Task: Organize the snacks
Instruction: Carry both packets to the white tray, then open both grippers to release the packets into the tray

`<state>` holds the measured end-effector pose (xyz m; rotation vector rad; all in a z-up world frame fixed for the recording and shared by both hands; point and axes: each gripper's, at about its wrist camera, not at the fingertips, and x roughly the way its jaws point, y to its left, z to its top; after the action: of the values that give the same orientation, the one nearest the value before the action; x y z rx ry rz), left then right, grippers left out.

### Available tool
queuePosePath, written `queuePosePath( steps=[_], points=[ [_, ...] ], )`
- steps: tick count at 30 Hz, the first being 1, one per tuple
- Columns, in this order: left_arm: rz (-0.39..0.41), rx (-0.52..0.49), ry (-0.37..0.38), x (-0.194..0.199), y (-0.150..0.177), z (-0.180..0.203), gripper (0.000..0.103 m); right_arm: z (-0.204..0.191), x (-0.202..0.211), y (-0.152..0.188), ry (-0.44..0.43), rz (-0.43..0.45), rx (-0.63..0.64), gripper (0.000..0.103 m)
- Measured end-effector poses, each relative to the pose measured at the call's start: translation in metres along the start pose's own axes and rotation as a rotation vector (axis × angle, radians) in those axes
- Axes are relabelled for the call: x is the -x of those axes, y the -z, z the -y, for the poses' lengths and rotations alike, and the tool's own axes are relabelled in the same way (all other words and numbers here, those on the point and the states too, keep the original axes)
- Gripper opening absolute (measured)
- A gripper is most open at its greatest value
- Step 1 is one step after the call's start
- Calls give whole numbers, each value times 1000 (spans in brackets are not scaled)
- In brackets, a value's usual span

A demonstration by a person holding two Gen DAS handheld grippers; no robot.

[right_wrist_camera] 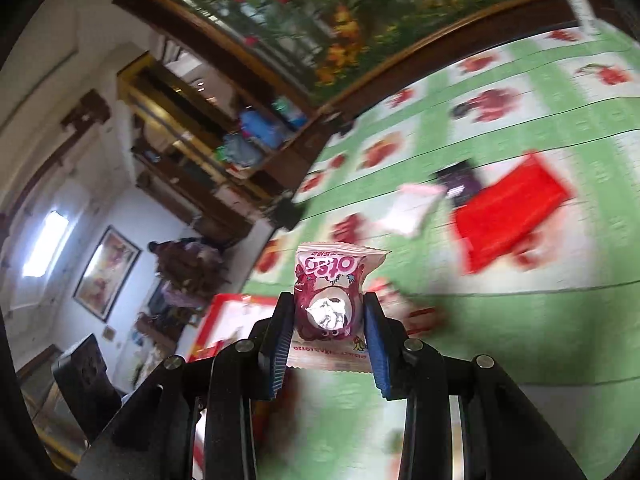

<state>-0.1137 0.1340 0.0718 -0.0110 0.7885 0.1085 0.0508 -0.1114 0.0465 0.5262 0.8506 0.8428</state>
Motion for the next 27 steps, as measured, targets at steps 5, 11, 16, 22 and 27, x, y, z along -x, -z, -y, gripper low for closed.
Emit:
queuePosePath(
  steps=[5,11,16,22,27],
  points=[
    [52,82,-106,26,13,-61,32,-46,-31,17,-103,-21,77,34],
    [62,120,-185,26,17,-97,32,-117,-67,50,-187,-88,258,35],
    [35,140,-183,12,26,-110,32,-152,-96,76,-173,-149,376,35],
    [17,149,-189,3,31,-117,32,-173,-119,107,-140,-220,463,37],
    [-6,164,-196,-5,36,-123,32,-179,-124,119,-109,-230,531,38]
  ],
)
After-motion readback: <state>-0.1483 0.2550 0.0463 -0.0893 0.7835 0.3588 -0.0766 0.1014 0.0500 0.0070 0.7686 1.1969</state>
